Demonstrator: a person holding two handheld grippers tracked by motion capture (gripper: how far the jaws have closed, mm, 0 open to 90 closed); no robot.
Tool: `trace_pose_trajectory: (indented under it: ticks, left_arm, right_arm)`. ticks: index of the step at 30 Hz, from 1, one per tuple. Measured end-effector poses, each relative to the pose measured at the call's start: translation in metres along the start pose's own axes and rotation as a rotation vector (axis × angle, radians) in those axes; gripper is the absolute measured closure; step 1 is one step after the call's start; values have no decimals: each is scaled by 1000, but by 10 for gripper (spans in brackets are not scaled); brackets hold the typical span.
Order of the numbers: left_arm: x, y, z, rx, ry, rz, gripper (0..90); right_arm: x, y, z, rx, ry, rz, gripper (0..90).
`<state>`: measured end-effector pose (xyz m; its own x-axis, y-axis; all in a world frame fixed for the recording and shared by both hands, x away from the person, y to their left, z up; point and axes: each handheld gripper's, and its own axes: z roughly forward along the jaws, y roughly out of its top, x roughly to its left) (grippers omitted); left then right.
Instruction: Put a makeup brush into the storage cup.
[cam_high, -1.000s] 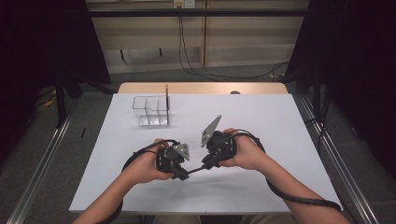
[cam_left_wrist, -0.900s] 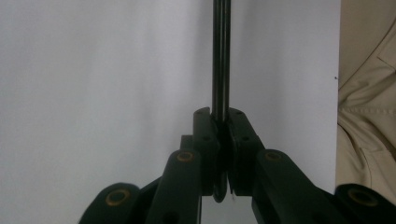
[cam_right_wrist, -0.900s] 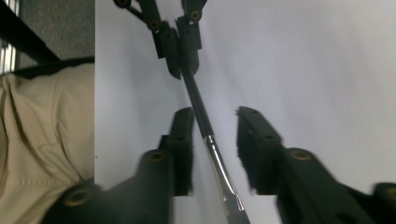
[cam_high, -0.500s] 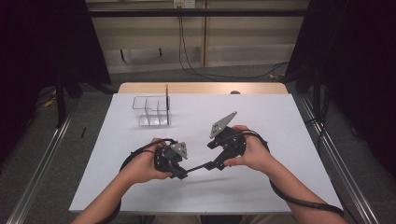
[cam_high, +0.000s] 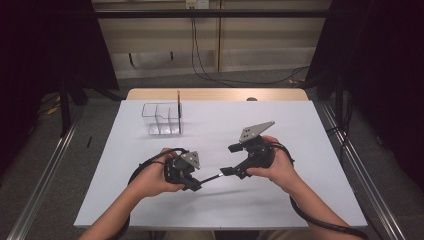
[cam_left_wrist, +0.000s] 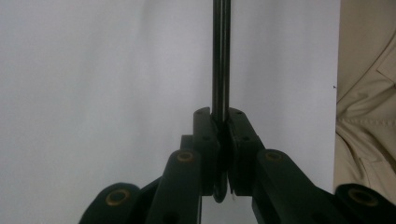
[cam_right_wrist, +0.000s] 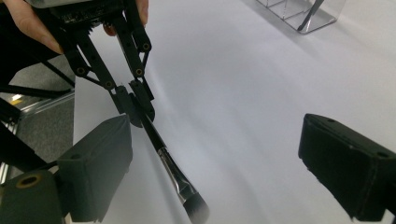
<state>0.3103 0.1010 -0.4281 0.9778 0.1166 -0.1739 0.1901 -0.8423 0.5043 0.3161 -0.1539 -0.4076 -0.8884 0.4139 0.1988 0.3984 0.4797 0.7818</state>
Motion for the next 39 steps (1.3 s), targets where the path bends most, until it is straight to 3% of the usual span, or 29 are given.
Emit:
trace_pose_trajectory:
  ticks: [13, 24, 27, 39]
  left_arm:
    - [0, -3, -2, -30, 3, -13, 840]
    - [-1, -5, -2, -63, 3, -22, 840]
    - [-1, -6, -3, -67, 10, -22, 840]
    - [0, -10, -7, -169, 7, -51, 841]
  right_arm:
    - [1, -9, -6, -156, -3, 38, 91]
    - [2, -16, -9, -251, -11, 60, 91]
    - [2, -17, -10, -263, -14, 59, 89]
    - [2, -18, -10, -282, -16, 64, 87]
